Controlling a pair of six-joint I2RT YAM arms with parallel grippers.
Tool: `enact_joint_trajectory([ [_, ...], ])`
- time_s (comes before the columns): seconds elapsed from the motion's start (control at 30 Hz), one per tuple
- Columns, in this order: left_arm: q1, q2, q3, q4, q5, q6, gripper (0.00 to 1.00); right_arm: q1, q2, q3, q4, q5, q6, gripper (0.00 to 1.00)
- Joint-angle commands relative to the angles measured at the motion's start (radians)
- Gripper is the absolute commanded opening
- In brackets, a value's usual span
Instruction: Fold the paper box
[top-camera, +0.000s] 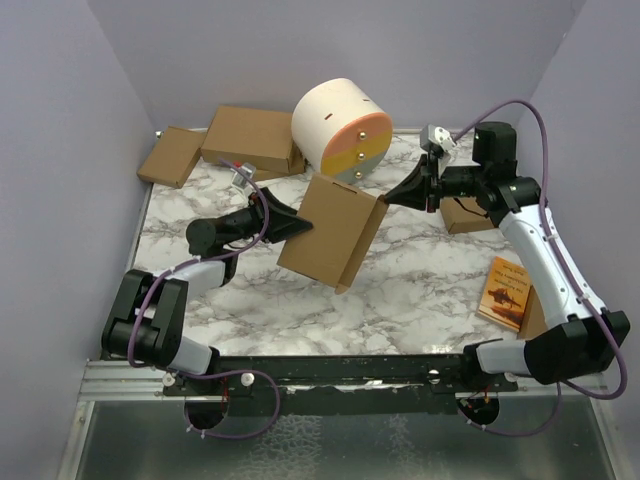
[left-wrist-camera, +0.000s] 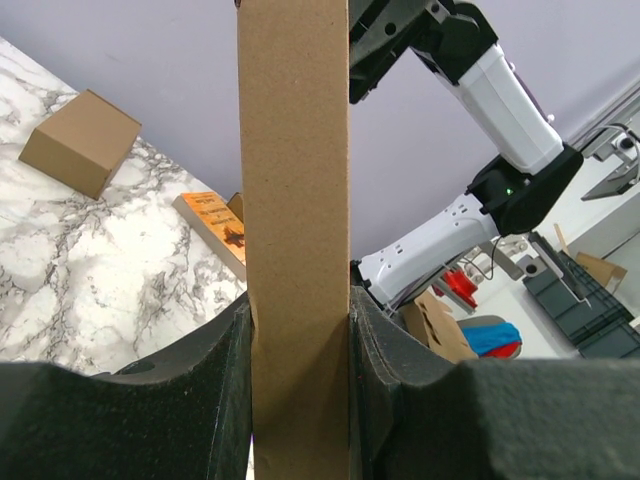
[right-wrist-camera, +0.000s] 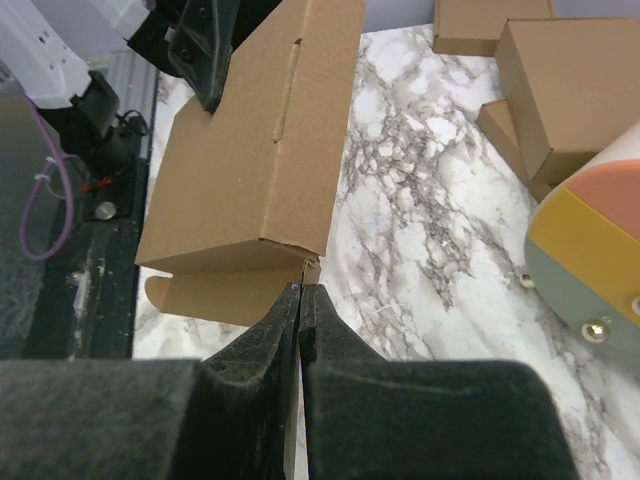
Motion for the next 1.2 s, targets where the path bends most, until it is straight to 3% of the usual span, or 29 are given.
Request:
enact_joint_trajectory([
  [0.0, 0.005, 0.018, 0.050, 0.250, -0.044, -0.041, 0.00, 0.036, -0.075, -0.066, 0.055, 0.092, -0.061, 0.01],
  [1.17, 0.008, 0.097, 0.068, 0.251, -0.123, -0.121, 0.00, 0.107, -0.101, -0.114, 0.083, 0.205, -0.208, 0.01],
])
